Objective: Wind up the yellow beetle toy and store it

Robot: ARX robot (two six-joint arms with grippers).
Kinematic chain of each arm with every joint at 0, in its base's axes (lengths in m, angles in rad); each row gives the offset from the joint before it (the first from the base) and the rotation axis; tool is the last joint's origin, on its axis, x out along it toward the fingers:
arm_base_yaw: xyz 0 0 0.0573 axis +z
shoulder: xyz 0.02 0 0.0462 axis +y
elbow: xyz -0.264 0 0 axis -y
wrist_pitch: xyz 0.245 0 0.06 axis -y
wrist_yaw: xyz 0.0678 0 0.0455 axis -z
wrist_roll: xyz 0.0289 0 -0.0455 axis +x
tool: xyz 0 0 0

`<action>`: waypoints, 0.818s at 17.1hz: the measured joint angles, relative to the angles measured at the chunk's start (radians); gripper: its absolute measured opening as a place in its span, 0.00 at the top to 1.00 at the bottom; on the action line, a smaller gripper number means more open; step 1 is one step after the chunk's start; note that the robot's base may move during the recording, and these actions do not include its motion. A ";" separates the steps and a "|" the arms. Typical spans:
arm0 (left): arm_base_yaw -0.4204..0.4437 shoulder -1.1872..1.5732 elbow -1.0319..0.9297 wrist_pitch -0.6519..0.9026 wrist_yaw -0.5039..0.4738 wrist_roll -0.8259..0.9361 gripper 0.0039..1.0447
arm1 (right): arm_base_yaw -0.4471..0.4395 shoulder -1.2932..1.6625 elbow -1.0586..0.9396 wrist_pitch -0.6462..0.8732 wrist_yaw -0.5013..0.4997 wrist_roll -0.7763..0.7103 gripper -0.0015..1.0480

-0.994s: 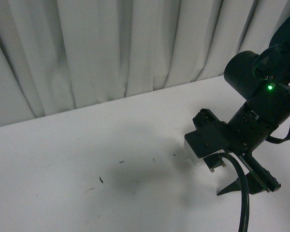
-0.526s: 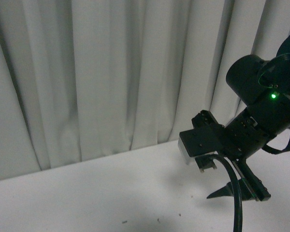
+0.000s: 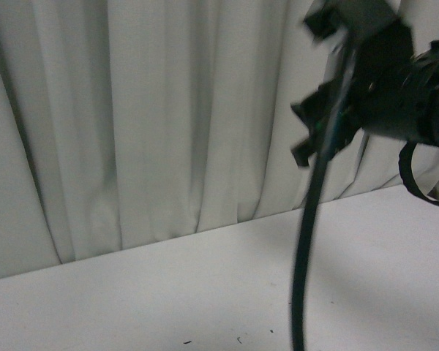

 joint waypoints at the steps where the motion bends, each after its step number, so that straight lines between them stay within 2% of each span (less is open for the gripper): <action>1: 0.000 0.000 0.000 0.000 0.000 0.000 0.06 | 0.006 -0.056 -0.040 0.068 0.002 0.139 0.64; 2: 0.000 0.000 0.000 0.000 0.000 0.000 0.06 | 0.006 -0.114 -0.103 0.105 0.008 0.267 0.76; 4: 0.000 0.000 0.000 0.000 0.000 0.000 0.06 | 0.006 -0.158 -0.233 0.108 0.008 0.360 0.98; 8: 0.000 0.000 0.000 0.000 -0.001 0.000 0.06 | 0.006 -0.321 -0.375 0.116 0.008 0.398 0.98; 14: 0.000 0.000 0.000 0.000 0.000 0.000 0.06 | 0.006 -0.545 -0.508 0.006 0.012 0.399 0.98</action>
